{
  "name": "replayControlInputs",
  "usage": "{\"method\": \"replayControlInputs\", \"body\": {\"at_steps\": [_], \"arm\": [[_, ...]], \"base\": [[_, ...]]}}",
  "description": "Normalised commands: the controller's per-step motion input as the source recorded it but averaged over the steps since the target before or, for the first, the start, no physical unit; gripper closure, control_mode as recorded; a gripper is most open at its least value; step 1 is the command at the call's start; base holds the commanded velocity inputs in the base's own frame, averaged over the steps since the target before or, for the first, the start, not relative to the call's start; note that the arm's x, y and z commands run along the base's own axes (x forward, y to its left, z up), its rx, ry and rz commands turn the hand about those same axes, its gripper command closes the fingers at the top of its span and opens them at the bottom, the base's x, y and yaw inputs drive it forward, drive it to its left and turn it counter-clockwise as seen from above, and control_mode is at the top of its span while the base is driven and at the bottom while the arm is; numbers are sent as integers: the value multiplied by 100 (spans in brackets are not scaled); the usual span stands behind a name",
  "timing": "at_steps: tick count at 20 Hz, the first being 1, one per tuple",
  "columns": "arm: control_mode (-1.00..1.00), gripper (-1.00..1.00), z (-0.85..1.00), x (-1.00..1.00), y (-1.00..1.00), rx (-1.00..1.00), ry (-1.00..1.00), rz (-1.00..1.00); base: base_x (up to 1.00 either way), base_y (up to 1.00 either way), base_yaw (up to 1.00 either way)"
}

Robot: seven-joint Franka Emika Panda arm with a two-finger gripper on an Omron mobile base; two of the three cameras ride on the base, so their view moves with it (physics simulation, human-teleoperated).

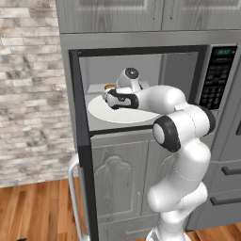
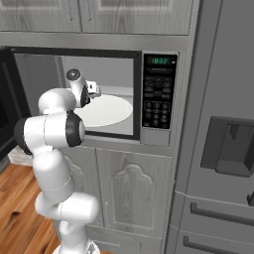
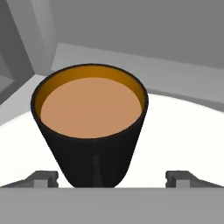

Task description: Pick the cup of tea, navigate to the dining table, and place it on the saucer.

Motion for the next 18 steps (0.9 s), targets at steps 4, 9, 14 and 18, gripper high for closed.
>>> {"method": "replayControlInputs", "body": {"at_steps": [4,9,14,18], "arm": [[-100,100,0,0,0,0,0,0],[-100,100,0,0,0,0,0,0],[-100,100,0,0,0,0,0,0],[-100,100,0,0,0,0,0,0]], "base": [[0,0,0],[0,0,0],[0,0,0],[0,0,0]]}}
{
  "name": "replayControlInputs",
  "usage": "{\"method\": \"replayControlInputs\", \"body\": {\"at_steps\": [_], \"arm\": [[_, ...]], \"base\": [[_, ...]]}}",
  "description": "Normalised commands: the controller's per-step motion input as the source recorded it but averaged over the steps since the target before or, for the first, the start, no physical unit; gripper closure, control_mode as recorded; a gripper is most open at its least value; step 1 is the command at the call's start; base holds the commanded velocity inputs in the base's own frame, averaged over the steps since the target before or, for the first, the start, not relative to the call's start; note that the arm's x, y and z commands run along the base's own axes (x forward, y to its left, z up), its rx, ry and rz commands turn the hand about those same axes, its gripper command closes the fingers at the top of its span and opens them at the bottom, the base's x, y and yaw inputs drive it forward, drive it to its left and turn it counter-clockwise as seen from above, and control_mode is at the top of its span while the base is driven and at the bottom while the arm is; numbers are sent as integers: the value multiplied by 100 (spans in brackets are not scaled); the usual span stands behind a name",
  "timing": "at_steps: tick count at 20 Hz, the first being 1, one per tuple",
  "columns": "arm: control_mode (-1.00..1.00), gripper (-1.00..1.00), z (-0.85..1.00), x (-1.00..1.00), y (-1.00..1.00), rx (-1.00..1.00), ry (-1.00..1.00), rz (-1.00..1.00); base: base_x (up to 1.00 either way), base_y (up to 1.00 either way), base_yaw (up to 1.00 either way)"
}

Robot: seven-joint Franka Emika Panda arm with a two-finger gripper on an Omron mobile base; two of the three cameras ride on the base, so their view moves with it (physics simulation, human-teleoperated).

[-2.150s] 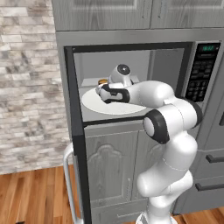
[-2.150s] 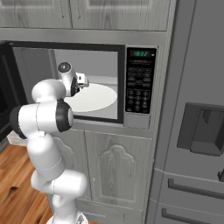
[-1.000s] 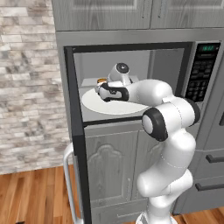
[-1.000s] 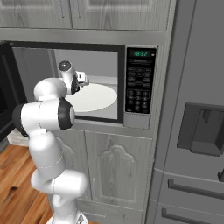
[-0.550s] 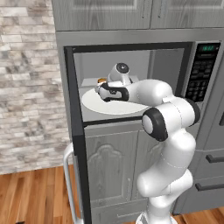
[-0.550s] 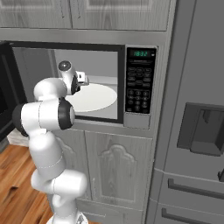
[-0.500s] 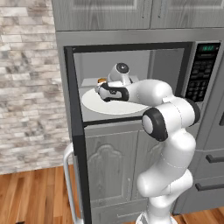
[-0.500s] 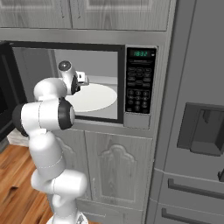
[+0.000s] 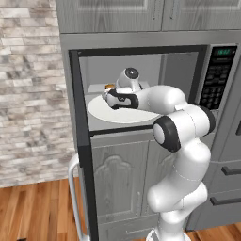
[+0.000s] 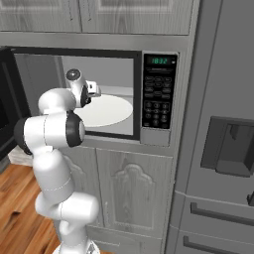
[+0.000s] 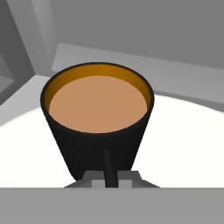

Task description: Pick the cup of tea, navigate to the dining table, and place it on the saucer.

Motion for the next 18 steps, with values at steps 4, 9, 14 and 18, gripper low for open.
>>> {"method": "replayControlInputs", "body": {"at_steps": [4,9,14,18], "arm": [[-100,100,0,-26,0,0,-1,0],[-100,100,0,-94,-3,0,-8,0],[-100,100,0,-98,-9,0,-8,0],[-100,100,11,-73,-13,0,-9,0]], "base": [[0,0,0],[0,0,0],[0,0,0],[0,0,0]]}}
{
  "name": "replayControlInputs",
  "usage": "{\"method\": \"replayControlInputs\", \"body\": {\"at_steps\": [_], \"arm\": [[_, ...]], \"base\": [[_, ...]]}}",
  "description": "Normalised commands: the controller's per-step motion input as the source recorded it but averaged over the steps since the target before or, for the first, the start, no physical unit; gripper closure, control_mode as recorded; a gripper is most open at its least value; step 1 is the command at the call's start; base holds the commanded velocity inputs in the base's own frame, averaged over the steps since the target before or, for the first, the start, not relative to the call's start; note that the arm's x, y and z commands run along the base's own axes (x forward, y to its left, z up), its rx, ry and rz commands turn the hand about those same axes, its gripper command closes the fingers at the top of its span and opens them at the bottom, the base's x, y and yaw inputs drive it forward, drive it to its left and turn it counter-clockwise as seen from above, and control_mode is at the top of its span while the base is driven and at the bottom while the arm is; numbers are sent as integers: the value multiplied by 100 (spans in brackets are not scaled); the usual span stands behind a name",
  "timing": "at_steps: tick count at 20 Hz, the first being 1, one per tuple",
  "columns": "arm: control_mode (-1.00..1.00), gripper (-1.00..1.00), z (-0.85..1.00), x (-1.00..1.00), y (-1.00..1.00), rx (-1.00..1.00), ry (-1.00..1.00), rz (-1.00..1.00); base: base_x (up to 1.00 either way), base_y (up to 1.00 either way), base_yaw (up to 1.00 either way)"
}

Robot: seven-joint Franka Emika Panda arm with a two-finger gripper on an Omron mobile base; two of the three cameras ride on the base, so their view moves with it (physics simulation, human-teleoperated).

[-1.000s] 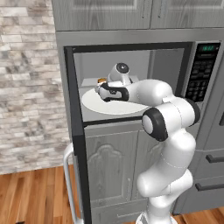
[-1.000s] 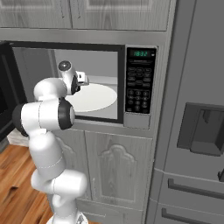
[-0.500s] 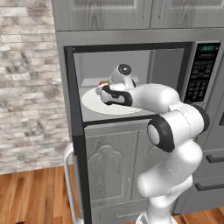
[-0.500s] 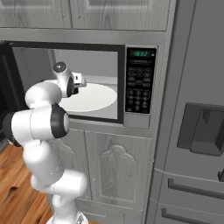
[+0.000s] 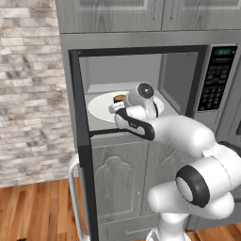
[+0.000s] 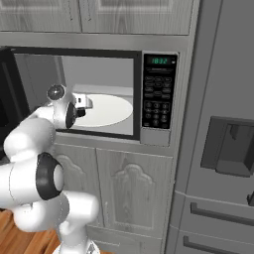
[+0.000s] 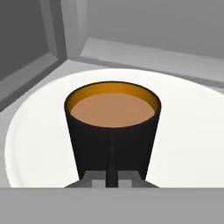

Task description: Pick the cup of tea, navigate to the dining table, and place it on the saucer.

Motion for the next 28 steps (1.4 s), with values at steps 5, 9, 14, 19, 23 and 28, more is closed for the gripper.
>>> {"method": "replayControlInputs", "body": {"at_steps": [5,9,14,19,23,28], "arm": [[-100,100,50,-44,-8,0,-14,0],[-100,100,71,-54,-6,0,-9,0],[-100,100,72,-52,-10,0,-2,0],[-100,100,42,-59,-7,0,-5,3],[-100,100,16,-64,-20,2,-5,10],[-100,100,1,-55,-30,0,-4,7]], "base": [[0,0,0],[0,0,0],[0,0,0],[0,0,0],[0,0,0],[0,0,0]]}}
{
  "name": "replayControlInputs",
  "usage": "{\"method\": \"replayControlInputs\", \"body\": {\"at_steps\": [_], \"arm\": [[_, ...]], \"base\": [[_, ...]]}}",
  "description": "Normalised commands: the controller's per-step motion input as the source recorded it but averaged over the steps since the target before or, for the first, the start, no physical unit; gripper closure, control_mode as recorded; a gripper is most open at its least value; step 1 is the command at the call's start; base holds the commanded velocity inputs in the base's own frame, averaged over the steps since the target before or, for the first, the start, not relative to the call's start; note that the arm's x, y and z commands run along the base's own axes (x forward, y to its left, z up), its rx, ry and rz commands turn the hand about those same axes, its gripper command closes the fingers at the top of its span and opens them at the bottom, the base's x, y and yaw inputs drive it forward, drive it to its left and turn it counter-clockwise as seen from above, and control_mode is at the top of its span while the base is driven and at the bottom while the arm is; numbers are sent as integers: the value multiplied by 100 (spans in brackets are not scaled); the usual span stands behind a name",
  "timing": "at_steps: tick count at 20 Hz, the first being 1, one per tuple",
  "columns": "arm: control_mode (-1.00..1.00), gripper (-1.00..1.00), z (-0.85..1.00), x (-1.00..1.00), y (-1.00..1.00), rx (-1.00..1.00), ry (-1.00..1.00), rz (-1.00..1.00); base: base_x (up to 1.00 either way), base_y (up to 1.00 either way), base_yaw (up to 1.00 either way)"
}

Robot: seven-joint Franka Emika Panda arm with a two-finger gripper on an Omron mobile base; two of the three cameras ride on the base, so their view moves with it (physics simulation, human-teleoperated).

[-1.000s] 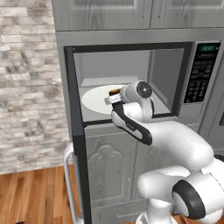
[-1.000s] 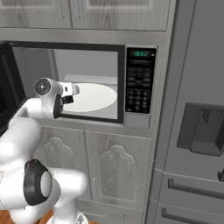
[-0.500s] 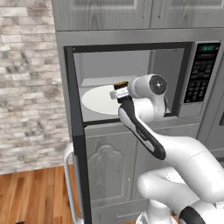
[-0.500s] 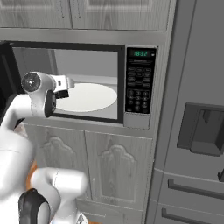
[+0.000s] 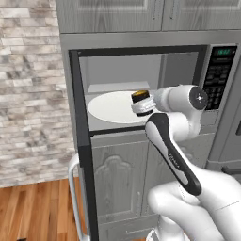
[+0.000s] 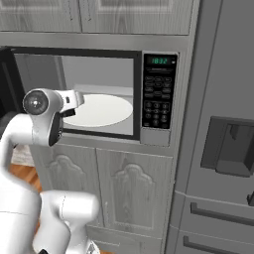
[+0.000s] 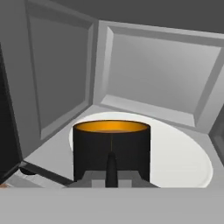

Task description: Pick the cup of tea, navigate to the dining table, and place it on the saucer.

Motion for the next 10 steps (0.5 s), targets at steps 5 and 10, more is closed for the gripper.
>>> {"method": "replayControlInputs", "body": {"at_steps": [5,10], "arm": [[-100,100,9,-32,-30,0,-2,0],[-100,100,40,-14,-1,0,-4,0]], "base": [[0,0,0],[0,0,0]]}}
